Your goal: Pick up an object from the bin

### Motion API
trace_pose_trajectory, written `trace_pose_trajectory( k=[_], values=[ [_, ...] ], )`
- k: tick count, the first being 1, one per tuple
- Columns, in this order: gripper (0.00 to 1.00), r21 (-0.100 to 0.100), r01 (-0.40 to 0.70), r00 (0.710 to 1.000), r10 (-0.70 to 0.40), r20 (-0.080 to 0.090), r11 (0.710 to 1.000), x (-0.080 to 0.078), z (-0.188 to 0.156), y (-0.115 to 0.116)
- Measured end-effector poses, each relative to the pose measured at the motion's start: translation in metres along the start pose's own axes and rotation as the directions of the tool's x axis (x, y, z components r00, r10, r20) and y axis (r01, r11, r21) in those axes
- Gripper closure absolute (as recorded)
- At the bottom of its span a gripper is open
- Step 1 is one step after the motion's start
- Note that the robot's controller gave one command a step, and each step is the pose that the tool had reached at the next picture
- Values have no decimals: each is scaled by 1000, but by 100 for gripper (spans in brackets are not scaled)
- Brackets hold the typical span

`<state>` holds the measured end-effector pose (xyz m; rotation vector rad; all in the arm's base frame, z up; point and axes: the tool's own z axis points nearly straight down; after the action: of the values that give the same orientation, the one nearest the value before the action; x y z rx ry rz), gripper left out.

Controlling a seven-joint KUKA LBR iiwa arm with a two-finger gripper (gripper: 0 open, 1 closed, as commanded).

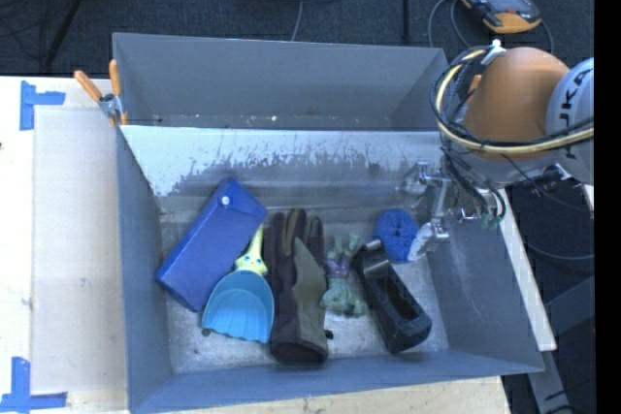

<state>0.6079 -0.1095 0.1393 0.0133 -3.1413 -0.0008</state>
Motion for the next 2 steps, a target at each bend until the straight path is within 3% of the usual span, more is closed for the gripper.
trace_pose_trajectory(
  k=[1, 2],
  values=[
    [0, 0, 0, 1000, 0, 0, 1000, 0, 0, 0],
    [100, 0, -56, 998, 56, 2, 998, 0, 58, 5]
  ],
)
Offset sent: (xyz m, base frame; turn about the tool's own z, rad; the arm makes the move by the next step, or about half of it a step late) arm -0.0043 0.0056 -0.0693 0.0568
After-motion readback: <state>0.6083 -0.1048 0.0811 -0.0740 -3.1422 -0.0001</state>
